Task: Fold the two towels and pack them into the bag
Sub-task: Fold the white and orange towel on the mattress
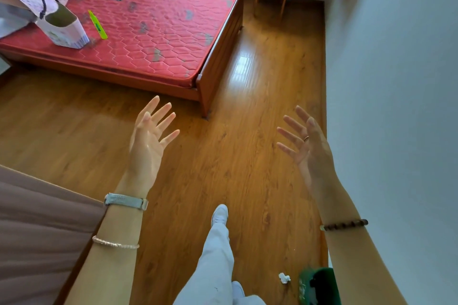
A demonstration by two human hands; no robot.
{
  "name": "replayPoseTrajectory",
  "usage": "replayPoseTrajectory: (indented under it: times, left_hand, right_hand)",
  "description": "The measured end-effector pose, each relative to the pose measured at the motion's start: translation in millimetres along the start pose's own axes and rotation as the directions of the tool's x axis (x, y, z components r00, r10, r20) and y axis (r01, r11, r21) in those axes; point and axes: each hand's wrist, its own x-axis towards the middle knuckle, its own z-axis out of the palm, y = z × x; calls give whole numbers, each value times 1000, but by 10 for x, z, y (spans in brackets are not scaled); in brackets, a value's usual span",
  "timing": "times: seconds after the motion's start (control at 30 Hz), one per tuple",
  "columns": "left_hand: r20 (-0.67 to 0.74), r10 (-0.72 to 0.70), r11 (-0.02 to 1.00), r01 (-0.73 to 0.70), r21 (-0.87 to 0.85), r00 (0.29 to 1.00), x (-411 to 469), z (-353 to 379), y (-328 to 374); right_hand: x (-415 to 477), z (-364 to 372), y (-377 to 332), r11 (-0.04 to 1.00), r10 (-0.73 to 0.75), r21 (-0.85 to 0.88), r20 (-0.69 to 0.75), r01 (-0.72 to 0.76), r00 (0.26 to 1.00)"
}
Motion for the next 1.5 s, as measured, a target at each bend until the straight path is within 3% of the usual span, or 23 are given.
replayPoseTrajectory:
  times: [0.77, 1.03, 1.5]
  left_hand:
    - [160, -12, 997, 24, -76, 987, 3101, 285, -20]
    - [135, -22, 996, 33, -83, 991, 3960, 520, -109]
    - [42, -5, 993, 10, -121, 999, 5637, 1332, -167]
  right_hand:
    - [2673, 528, -595, 999, -48, -30, -65, 46, 997]
    - [3602, 449, -724, 997, -75, -19, -96, 73, 993]
    - [5593, 65, -1084, 998, -59, 5, -22, 59, 998]
